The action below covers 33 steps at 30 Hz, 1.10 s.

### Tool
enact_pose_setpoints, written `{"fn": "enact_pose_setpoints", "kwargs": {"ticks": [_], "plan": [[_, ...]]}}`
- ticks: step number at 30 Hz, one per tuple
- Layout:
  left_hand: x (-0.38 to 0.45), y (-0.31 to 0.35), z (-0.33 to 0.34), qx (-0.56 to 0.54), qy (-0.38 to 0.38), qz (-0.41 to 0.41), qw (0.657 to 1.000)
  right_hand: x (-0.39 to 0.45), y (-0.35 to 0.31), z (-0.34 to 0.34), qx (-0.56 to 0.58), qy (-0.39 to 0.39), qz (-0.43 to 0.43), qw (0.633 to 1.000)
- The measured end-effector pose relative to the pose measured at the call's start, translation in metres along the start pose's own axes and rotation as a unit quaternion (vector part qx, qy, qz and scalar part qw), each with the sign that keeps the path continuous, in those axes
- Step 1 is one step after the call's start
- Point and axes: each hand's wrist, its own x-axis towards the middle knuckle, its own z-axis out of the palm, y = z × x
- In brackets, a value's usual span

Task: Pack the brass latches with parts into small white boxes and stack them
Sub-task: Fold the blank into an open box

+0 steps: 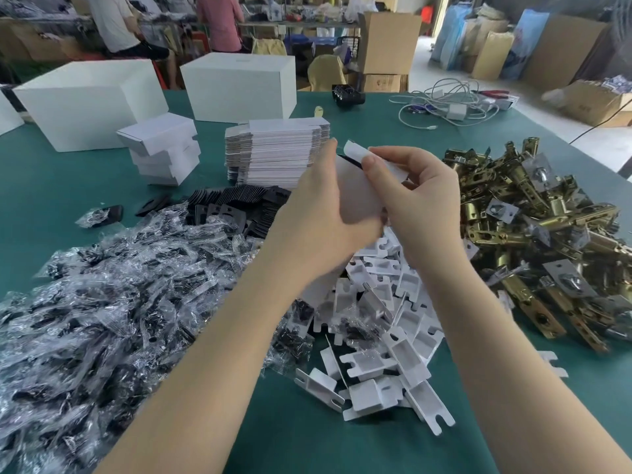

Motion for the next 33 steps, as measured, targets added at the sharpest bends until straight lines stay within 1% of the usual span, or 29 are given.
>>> {"fn": "enact_pose_setpoints", "kwargs": {"ticks": [1,4,6,8,10,13,16,18,22,25,27,29,31,33], "plan": [[-0.002,0.002,0.002,0.015,0.001,-0.006,1.0,-0.003,-0.001,0.003,-0.001,0.01,-0.005,1.0],[-0.002,0.002,0.006,0.03,0.045,0.004,0.999,-0.009,-0.006,0.009,0.007,0.01,-0.003,1.0],[-0.001,-0.001,0.006,0.01,0.064,0.017,0.998,-0.01,-0.008,0.01,0.034,0.008,0.025,0.999],[0.0,-0.001,0.005,0.002,0.068,0.03,0.997,-0.011,-0.01,0.01,0.075,0.012,0.054,0.996],[-0.001,-0.001,0.007,0.004,0.068,0.041,0.997,-0.011,-0.011,0.01,0.087,0.022,0.059,0.994],[0.0,-0.002,0.009,0.01,0.074,0.053,0.996,-0.013,-0.013,0.01,0.078,0.017,0.05,0.996],[0.002,-0.006,0.008,0.009,0.08,0.042,0.996,-0.014,-0.014,0.011,0.051,-0.007,0.041,0.998],[0.003,-0.008,0.008,0.008,0.083,0.041,0.996,-0.013,-0.014,0.011,0.038,-0.01,0.031,0.999],[0.001,-0.009,0.006,0.002,0.109,0.029,0.994,-0.01,-0.014,0.005,0.065,-0.027,0.05,0.996],[0.0,-0.007,0.007,0.019,0.118,0.043,0.992,-0.009,-0.014,0.006,0.068,-0.013,0.045,0.997],[0.001,-0.006,0.009,0.014,0.116,0.051,0.992,-0.011,-0.015,0.007,0.046,-0.003,0.025,0.999],[0.001,-0.007,0.009,0.008,0.113,0.049,0.992,-0.012,-0.016,0.007,0.016,-0.014,0.007,1.0],[0.002,-0.008,0.008,0.007,0.107,0.048,0.993,-0.011,-0.016,0.005,0.024,-0.022,0.015,0.999],[0.002,-0.008,0.008,0.011,0.101,0.052,0.993,-0.008,-0.015,0.003,0.04,-0.012,0.027,0.999]]}}
